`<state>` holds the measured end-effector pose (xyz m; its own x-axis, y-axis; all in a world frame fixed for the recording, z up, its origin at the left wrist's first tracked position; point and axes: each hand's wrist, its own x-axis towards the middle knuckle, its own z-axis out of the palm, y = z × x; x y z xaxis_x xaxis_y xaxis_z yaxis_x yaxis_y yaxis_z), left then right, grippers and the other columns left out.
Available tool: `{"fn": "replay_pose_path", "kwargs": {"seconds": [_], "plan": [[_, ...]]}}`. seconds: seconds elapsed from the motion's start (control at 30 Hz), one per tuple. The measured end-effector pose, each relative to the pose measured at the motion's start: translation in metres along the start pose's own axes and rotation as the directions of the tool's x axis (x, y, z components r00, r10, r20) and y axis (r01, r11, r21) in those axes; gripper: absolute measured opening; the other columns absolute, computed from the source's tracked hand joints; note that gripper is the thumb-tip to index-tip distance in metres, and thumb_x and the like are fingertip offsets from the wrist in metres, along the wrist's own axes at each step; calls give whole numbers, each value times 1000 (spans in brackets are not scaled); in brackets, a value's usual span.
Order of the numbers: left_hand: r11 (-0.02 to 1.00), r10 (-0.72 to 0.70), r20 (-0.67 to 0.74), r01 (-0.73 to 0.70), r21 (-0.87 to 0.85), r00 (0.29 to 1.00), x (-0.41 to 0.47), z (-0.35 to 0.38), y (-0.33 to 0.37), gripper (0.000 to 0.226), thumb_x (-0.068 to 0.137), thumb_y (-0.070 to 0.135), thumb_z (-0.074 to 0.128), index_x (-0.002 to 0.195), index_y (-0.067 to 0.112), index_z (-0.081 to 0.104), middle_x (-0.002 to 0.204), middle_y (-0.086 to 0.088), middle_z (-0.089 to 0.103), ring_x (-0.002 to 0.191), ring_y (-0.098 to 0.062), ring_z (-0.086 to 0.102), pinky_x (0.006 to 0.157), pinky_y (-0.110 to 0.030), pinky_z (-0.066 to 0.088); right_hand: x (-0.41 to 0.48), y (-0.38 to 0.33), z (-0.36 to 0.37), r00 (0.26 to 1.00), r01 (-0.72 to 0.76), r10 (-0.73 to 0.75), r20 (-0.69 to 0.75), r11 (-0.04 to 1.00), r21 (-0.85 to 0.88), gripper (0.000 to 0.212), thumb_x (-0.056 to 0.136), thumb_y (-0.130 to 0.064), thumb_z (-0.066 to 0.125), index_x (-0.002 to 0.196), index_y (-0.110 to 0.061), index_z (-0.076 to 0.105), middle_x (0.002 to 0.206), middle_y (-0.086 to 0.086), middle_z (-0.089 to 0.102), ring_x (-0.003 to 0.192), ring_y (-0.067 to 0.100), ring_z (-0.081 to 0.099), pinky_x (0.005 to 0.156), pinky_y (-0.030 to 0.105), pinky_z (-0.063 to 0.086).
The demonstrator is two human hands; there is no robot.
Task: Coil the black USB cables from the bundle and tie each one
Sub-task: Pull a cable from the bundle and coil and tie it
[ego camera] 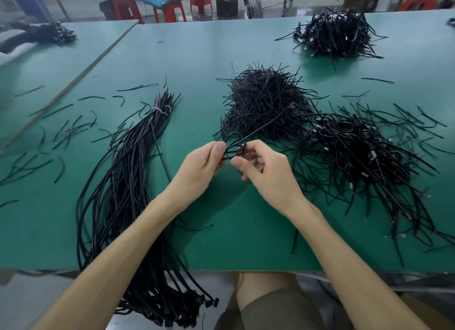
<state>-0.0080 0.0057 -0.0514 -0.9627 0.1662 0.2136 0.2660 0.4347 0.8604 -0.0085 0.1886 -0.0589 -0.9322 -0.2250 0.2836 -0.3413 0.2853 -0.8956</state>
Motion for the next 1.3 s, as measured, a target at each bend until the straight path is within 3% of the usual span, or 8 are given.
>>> {"fn": "replay_pose_path", "kwargs": {"seconds": [0.13,0.23,0.4,0.63,0.77,0.93,1.2,1.3], "plan": [[999,14,2,-14,47,1000,0,2,-4,40,108,42,37,74,22,43,62,18,46,58,-5,40,60,-28,35,1,-2,-2,999,-22,19,36,996,84,32,83,-41,79,102,-17,69,85,-3,74,66,10,67,65,20,53],[1000,18,18,-18,19,1000,1,1,-6,42,105,50,37,74,22,43,64,17,44,60,-6,42,60,-31,36,2,-1,-4,999,-27,21,48,992,125,24,80,-30,84,96,-20,70,82,-1,74,61,17,67,65,30,56],[999,31,97,-28,-34,995,0,3,-2,40,102,54,39,69,31,43,61,16,42,56,-9,34,55,-27,31,3,-3,-5,997,-63,53,59,982,180,43,72,-26,90,107,-23,65,79,17,69,57,22,55,54,32,50],[999,25,137,-22,-26,990,-1,5,0,45,107,40,39,67,19,40,53,16,40,50,-6,32,50,-20,29,3,-2,-7,989,12,-49,142,967,253,73,74,-13,89,135,-35,57,70,-15,64,65,1,58,70,16,49],[999,36,129,-40,24,991,-2,4,1,50,110,35,38,70,7,47,55,14,42,50,-6,35,51,-20,30,4,-3,-6,989,-6,-27,148,976,217,47,74,-18,89,114,-28,65,78,-7,71,71,10,66,73,27,55],[999,38,119,-36,-16,992,-3,5,3,52,107,42,37,76,4,55,56,14,44,51,-7,35,52,-22,30,3,-4,-6,992,-68,45,117,977,204,35,75,-17,88,101,-25,67,78,-2,73,54,7,58,51,21,47],[995,63,140,-52,-84,988,-2,2,4,39,109,34,41,76,14,49,60,10,49,48,-11,41,49,-21,35,5,0,-6,996,-59,48,76,987,151,29,80,-9,82,88,-27,61,79,-6,71,68,26,62,65,38,56],[992,45,134,-29,-122,990,-1,1,5,38,106,37,42,75,17,50,61,5,49,46,-17,42,47,-23,36,6,2,-6,998,-17,13,54,997,76,31,81,-5,80,89,-30,63,85,-12,68,74,15,60,68,32,51]]}}
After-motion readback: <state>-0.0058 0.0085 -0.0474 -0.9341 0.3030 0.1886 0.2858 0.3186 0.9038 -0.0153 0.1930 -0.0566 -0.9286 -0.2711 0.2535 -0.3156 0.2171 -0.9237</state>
